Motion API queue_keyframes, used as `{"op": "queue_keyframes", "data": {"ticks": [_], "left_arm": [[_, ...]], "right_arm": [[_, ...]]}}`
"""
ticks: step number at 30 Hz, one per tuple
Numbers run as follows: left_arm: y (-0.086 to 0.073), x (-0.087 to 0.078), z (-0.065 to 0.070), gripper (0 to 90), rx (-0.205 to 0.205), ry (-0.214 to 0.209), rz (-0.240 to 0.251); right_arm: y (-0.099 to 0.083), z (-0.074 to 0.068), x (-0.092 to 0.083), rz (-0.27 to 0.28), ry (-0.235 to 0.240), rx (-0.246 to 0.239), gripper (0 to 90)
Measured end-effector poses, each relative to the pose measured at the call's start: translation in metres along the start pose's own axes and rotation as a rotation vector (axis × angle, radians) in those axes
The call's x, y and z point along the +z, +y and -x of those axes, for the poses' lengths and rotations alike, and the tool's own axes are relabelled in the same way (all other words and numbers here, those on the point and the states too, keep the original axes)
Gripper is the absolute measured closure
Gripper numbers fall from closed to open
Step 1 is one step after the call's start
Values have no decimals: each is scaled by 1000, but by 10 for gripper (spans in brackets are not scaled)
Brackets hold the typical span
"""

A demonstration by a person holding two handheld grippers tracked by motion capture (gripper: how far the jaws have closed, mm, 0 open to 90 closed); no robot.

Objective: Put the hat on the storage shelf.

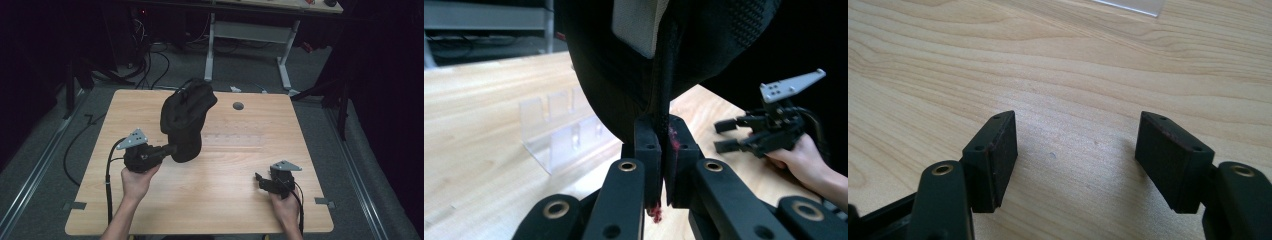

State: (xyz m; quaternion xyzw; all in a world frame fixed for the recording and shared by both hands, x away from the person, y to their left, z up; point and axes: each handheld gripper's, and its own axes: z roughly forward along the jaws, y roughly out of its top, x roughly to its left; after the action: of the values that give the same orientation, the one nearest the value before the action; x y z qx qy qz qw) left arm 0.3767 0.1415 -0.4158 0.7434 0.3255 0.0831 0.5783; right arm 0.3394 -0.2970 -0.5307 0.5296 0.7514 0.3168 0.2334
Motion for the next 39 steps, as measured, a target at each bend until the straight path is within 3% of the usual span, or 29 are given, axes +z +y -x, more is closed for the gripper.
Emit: {"op": "queue_keyframes", "data": {"ticks": [12,39], "left_arm": [[20,10,-15,866,21,87,31],[15,51,-26,866,47,188,1]], "right_arm": [[0,0,0,-1,0,2,331],[0,0,0,-1,0,0,329]]}}
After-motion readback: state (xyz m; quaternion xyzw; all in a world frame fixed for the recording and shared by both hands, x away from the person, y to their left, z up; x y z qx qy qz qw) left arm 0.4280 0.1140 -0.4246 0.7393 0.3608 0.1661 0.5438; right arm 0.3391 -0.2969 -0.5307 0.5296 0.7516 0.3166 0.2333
